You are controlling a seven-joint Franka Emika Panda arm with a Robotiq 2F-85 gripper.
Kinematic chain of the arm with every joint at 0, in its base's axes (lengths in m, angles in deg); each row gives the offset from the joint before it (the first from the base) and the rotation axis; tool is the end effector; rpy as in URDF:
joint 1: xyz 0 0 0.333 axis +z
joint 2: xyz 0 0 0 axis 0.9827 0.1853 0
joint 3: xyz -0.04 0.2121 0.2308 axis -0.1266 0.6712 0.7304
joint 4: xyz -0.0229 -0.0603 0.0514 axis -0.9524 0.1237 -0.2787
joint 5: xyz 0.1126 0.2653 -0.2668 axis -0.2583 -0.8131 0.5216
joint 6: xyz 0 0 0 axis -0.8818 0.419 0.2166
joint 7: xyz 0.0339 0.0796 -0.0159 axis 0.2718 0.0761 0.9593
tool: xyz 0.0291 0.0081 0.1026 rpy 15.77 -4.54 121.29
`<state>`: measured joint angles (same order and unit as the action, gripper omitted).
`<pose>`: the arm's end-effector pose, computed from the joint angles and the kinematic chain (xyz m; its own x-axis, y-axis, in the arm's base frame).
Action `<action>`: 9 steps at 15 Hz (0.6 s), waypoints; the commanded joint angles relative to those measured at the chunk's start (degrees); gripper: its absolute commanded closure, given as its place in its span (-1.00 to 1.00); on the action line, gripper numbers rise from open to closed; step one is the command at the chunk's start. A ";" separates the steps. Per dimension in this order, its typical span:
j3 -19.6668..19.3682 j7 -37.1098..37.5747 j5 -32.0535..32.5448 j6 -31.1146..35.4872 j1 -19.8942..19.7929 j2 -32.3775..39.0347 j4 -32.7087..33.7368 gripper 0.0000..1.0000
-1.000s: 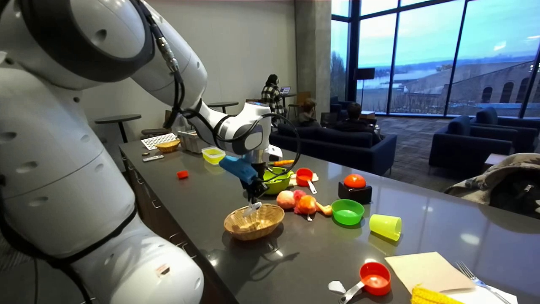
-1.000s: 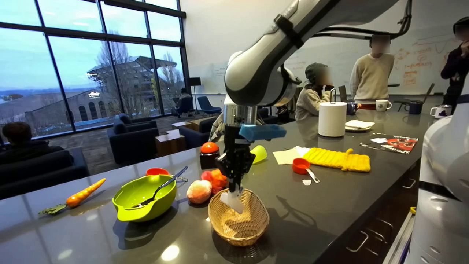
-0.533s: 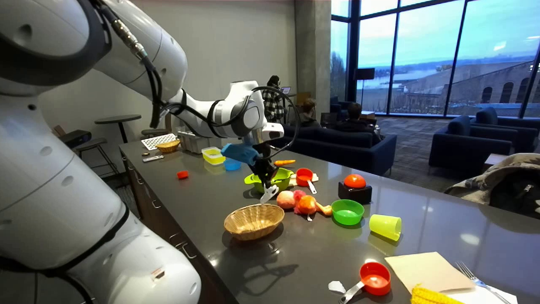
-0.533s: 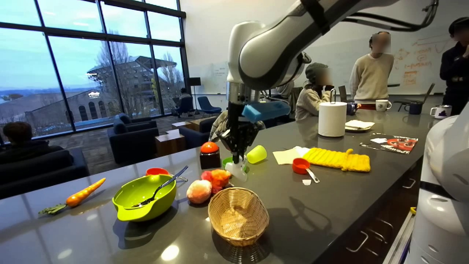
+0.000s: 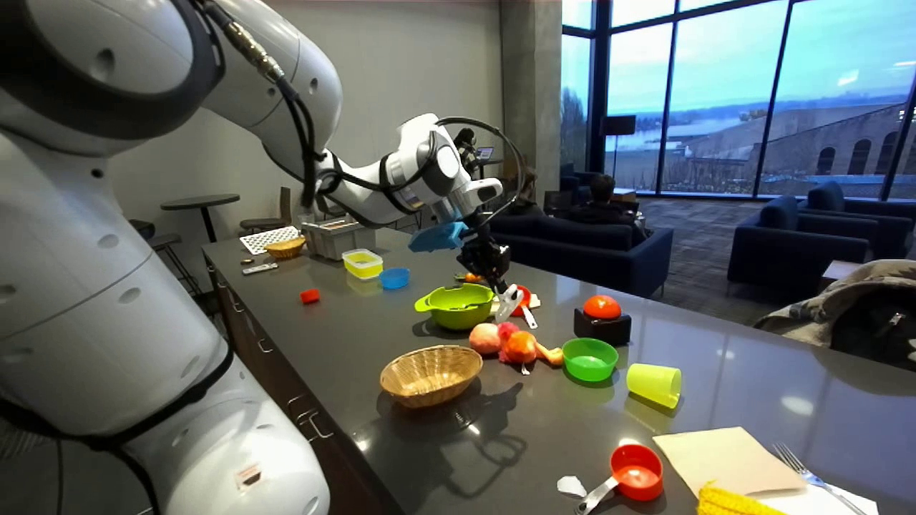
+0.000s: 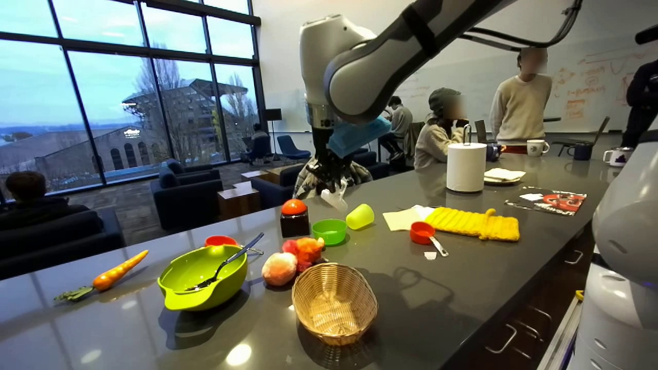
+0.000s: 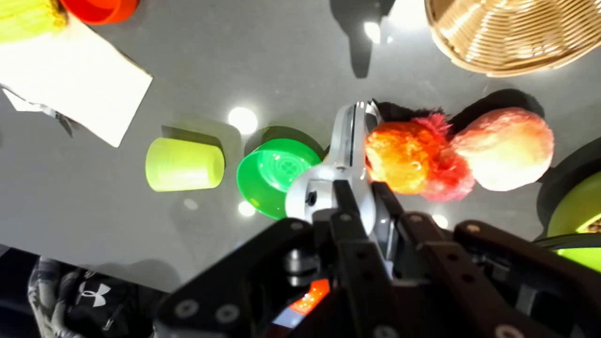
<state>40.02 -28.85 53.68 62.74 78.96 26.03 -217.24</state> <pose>0.4599 0.1256 0.4658 0.9466 0.0375 0.3202 -0.0483 -0.9655 0.2559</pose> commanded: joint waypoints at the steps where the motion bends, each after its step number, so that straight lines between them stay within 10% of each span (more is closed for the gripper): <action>1: -0.36 2.30 6.05 -3.07 -1.33 6.60 7.77 0.93; 9: -7.04 2.72 12.78 -4.19 0.14 19.94 20.30 0.93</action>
<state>35.53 -26.83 65.05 59.92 77.67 40.98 -202.34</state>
